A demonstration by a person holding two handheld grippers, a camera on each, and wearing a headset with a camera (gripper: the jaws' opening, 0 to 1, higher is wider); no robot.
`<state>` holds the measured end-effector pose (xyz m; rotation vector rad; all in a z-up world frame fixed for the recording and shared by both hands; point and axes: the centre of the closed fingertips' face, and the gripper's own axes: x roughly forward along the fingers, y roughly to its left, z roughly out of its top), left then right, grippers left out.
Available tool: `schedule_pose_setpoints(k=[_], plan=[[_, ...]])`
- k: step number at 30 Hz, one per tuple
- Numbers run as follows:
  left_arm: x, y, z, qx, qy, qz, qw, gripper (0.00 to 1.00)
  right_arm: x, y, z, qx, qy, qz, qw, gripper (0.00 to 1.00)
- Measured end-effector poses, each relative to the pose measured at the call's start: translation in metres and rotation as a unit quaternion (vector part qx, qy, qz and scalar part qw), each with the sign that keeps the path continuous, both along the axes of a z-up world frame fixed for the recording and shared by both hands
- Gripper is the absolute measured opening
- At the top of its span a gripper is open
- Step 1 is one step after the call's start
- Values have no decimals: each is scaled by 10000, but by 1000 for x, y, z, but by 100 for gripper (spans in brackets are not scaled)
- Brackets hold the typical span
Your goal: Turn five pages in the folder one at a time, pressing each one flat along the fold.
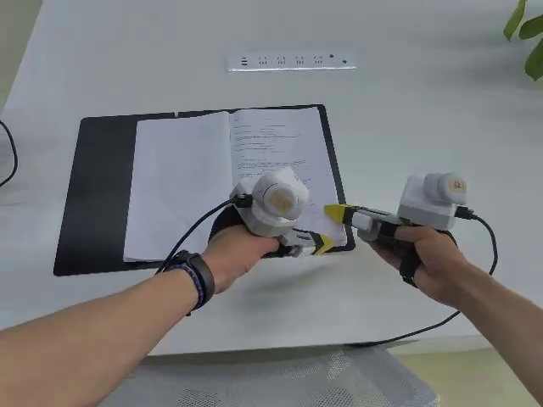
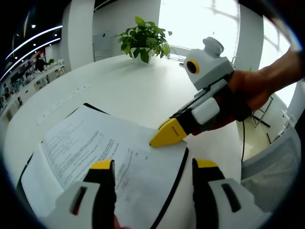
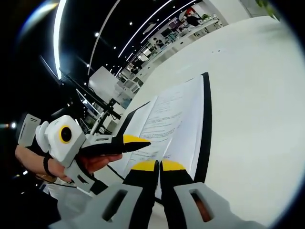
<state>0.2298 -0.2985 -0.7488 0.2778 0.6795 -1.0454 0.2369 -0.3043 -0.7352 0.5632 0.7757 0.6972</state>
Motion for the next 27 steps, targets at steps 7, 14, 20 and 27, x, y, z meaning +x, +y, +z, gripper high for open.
schedule_pose_setpoints(k=[7,14,20,27], plan=[[6,15,10,-31,-62,117,9999,65,4,6,7,-19,-111,-9,9999,0],[14,45,15,-54,-100,382,9992,65,6,18,16,-16,-218,31,9998,0],[16,68,21,-86,-122,572,9982,66,7,27,21,5,-258,5,9997,0],[17,95,30,-207,-166,887,9957,66,8,46,28,27,-351,93,9993,0]])
